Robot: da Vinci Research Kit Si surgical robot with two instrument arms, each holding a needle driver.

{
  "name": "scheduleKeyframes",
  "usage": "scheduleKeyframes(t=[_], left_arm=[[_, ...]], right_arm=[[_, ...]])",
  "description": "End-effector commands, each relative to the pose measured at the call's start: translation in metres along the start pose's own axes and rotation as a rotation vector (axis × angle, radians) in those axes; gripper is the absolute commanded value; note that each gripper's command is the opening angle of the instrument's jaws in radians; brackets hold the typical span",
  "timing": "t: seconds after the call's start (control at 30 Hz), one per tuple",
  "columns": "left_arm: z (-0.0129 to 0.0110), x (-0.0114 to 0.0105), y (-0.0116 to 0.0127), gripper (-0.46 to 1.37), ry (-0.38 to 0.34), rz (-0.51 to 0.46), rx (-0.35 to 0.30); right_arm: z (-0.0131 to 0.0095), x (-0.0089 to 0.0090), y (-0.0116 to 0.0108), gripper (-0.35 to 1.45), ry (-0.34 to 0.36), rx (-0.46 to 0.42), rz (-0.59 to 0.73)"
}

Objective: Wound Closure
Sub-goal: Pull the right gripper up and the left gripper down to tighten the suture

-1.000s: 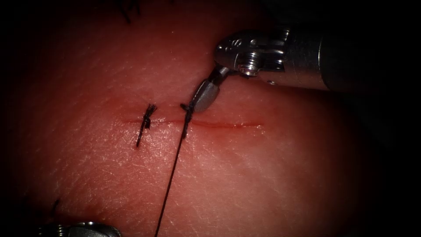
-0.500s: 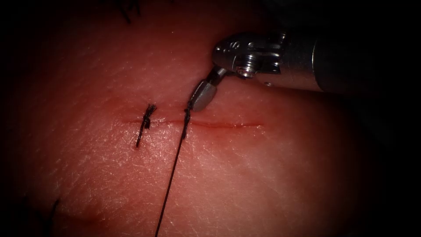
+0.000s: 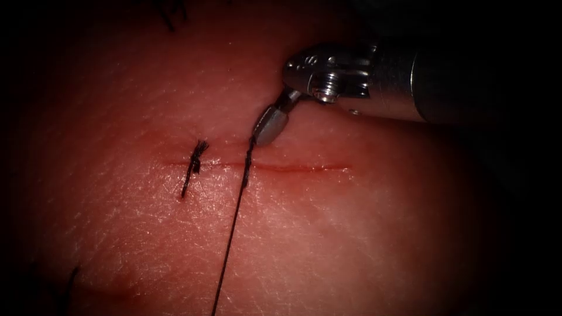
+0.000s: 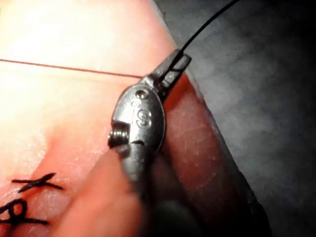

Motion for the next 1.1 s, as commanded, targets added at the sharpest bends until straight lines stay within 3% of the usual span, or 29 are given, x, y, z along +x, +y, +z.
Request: scheduleKeyframes(t=[0.03,0.33,1.1], left_arm=[[0.0001,-0.0001,0.0001,-0.35,-0.001,0.001,-0.013],[0.0002,-0.0008,0.0008,-0.35,0.012,-0.013,-0.016],[0.0002,-0.0005,0.0001,-0.35,0.019,-0.018,-0.020]], right_arm=[[-0.0001,-0.0001,-0.0001,-0.35,0.002,-0.016,-0.002],[0.0002,0.0000,-0.0005,-0.35,0.003,-0.064,-0.026],[-0.0004,0.0005,-0.0002,-0.35,0.055,-0.072,-0.029]])
